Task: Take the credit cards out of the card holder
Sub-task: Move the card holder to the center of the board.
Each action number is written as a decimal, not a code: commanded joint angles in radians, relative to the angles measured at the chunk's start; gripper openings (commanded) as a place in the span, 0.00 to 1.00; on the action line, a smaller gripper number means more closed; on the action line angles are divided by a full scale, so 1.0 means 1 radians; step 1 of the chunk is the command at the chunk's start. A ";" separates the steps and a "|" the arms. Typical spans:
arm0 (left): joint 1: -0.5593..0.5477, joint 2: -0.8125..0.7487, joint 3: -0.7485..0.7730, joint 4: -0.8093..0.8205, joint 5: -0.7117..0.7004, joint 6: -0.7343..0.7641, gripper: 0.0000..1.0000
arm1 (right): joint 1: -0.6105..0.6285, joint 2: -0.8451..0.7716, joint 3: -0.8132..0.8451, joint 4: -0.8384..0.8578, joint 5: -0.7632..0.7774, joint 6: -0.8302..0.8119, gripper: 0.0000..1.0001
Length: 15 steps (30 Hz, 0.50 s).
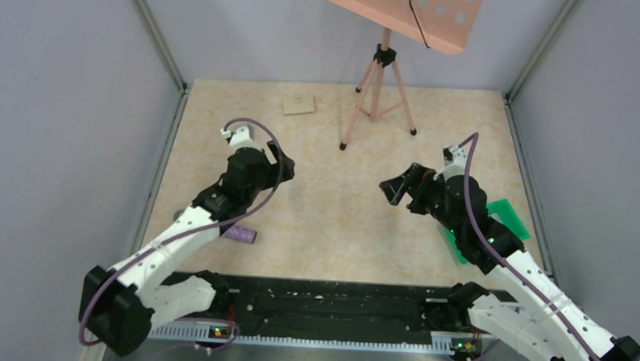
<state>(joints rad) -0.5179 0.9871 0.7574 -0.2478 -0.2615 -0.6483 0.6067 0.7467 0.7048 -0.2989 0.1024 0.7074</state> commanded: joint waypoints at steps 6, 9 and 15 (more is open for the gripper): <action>0.232 0.553 0.210 0.422 -0.116 -0.372 0.80 | 0.007 -0.011 0.093 0.007 -0.099 -0.109 0.96; 0.282 0.736 0.357 0.420 -0.061 -0.350 0.78 | 0.006 -0.019 0.092 0.007 -0.098 -0.123 0.95; 0.327 1.010 0.577 0.482 0.002 -0.332 0.75 | 0.007 0.001 0.094 0.037 -0.075 -0.152 0.95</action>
<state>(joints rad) -0.2089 1.8923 1.2160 0.1223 -0.3119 -0.9668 0.6067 0.7410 0.7540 -0.3050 0.0216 0.5941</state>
